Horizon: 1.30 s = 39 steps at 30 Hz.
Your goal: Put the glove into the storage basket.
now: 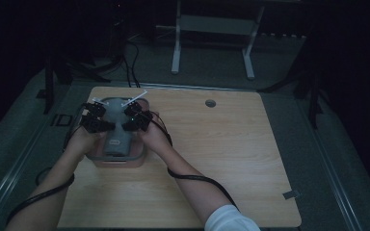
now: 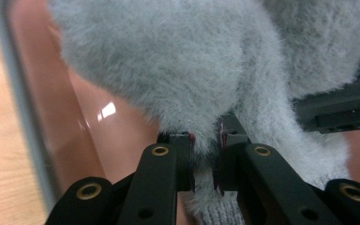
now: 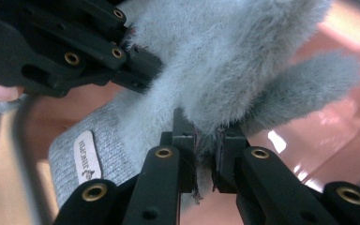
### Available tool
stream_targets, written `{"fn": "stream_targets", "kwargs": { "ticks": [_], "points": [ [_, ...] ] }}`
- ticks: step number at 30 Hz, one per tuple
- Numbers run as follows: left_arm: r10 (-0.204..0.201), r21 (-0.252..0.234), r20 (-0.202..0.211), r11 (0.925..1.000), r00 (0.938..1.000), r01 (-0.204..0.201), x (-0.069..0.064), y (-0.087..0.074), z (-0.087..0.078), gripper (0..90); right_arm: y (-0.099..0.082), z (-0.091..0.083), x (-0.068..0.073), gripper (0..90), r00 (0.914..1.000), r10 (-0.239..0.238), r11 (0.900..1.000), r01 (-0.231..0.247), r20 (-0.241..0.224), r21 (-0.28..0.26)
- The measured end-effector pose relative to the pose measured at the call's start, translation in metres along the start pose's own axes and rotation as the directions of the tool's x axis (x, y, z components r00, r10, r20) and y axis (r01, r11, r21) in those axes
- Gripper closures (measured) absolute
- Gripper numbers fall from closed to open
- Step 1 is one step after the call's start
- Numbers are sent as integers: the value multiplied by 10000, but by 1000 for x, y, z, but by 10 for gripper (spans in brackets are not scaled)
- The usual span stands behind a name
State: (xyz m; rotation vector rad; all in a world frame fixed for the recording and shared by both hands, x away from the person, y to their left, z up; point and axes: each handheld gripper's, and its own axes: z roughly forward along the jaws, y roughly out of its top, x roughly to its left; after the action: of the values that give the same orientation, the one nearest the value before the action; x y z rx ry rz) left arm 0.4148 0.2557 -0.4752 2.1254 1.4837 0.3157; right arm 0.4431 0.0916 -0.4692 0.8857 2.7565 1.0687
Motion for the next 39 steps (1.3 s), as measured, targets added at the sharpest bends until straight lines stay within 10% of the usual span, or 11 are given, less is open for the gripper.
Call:
{"fn": "stream_targets", "kwargs": {
  "ticks": [11,21,32,39],
  "points": [
    [51,1735,-341,9848,9994,9,0,8,40,807,-4,23,-2,728,9983,-38,9937,-28,590,1122],
    [38,1603,-489,9871,9988,41,0,6,46,749,-5,-14,-8,524,9994,-310,9994,308,135,148],
    [-141,-379,-397,9992,9991,126,4,6,4,274,-18,-48,-26,255,9968,-362,9978,320,-714,-587],
    [158,-2140,143,9768,9998,-124,-16,-8,-27,167,-30,-69,-29,170,9899,-795,9936,692,-1173,-895]
  ]
}}
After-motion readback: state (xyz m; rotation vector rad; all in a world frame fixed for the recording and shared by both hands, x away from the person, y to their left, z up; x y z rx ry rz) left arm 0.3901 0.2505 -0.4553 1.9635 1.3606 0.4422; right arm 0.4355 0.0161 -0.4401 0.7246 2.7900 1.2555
